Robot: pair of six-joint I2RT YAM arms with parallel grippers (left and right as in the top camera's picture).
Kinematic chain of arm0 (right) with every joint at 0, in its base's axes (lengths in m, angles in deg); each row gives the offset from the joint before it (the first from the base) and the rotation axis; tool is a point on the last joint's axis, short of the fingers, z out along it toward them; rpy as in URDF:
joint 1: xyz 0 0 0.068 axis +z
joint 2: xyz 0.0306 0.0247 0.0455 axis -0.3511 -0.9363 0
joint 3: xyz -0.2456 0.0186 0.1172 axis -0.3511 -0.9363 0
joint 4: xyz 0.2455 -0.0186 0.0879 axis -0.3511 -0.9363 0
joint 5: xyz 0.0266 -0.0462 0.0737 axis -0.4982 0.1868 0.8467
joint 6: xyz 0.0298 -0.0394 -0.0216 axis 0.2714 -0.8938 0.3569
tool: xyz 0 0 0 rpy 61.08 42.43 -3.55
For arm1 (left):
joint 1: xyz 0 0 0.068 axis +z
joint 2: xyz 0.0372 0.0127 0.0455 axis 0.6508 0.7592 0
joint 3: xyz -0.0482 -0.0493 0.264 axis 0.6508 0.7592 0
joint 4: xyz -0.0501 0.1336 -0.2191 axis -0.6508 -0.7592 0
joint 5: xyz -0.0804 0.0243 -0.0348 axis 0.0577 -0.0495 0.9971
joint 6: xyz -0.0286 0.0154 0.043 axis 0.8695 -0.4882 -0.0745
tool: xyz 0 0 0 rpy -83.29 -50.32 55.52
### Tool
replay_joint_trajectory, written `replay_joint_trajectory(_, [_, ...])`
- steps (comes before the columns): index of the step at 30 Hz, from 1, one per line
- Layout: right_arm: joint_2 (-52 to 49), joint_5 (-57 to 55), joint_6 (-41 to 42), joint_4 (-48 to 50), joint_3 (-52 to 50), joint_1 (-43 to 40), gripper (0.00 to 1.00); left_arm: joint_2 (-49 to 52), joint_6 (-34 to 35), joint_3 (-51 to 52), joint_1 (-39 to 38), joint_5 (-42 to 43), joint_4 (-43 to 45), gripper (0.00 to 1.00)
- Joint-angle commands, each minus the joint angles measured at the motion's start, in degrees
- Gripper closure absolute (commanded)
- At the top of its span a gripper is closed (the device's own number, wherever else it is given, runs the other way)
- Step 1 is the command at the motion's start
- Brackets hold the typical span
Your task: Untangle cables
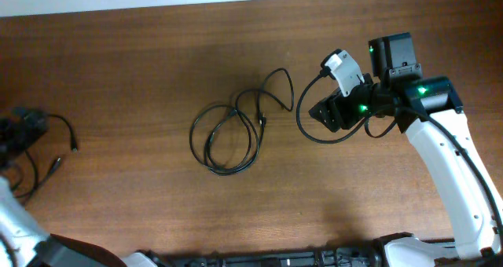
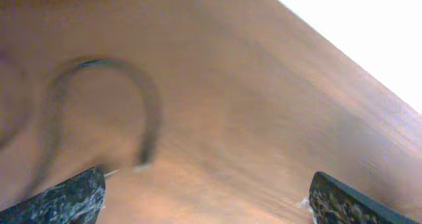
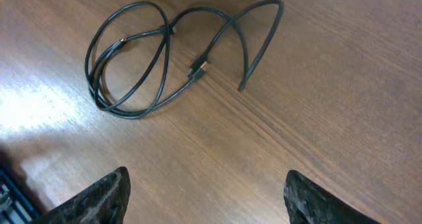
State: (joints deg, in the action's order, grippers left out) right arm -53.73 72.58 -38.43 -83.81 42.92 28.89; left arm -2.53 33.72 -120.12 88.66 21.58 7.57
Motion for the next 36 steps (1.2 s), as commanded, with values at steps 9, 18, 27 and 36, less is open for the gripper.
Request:
replay_joint_trajectory(9, [-0.7, 0.1, 0.7, -2.0, 0.0, -0.2, 0.26, 0.3, -26.1, 0.0, -33.1, 0.3, -8.7, 0.00])
replay_joint_trajectory(18, [-4.2, 0.1, 0.6, -3.4, 0.0, -0.2, 0.26, 7.0, -45.9, 0.7, -50.0, -1.2, -5.8, 0.01])
replay_joint_trajectory(27, [-4.2, 0.1, 0.4, -4.3, 0.0, -0.2, 0.26, 21.0, -54.0, 0.7, -53.8, -6.8, 4.0, 0.01])
replay_joint_trajectory(36, [-4.2, 0.1, 0.5, -5.9, 0.0, -0.2, 0.26, 29.8, -54.0, 0.7, -54.0, -7.0, 11.1, 0.03])
